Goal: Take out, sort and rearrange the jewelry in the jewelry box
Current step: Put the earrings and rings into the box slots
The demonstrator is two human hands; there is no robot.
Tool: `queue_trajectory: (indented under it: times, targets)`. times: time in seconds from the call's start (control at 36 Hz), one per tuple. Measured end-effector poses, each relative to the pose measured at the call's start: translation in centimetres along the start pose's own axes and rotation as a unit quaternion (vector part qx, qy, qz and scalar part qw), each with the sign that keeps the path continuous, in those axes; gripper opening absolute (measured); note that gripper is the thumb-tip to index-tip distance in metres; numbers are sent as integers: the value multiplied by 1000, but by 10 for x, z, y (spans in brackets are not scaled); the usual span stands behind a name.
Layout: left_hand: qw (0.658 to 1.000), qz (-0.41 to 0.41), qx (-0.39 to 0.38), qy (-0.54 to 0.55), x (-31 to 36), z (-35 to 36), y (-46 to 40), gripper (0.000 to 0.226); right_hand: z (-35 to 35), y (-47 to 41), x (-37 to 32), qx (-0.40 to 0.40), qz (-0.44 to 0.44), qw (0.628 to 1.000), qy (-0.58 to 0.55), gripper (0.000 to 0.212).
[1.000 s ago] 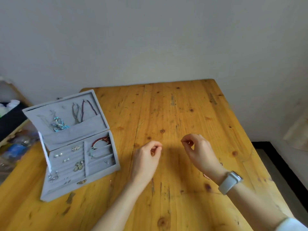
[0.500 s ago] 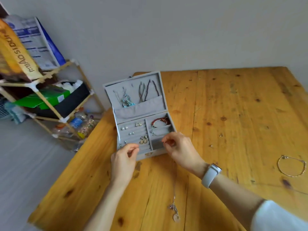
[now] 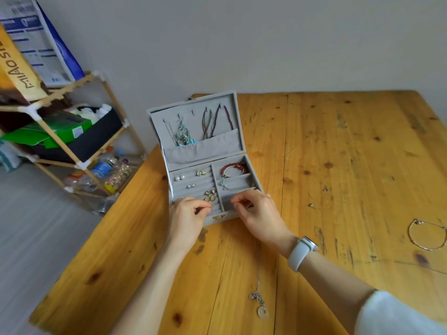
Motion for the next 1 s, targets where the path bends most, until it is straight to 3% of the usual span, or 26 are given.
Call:
queue_trajectory:
  times: [0.25,0.39,0.53,0.78,1.0]
  targets:
    - [994,92,-45,-41,-5,-1,6,19,-1,0,-1,-8,16,1000,-6,13]
    - [986,135,-37,-91,-14,-3,21,48,-1,-3,-5,-2,27,1000,-12,14]
    - [981,148,1,-126,-15,-3,38,48,2,-5,-5,-9,42,999,3,14]
    - [980,113,46,-156,-20,-2,37,46,23,-12,-19,-74,-53,995,45,13]
    - [978,133,54,-154,-19,-2,40,44,35,-25,-16,-118,25,992,36,13]
Point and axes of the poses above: each hand's wrist, its own y-axis away from the middle knuckle, its own z-axis out of the palm, x = y × z, the point moved 4 cm from there along -y, towards the middle knuckle, and after that the axes turned 15 degrees about x, right-handed, at the moved point
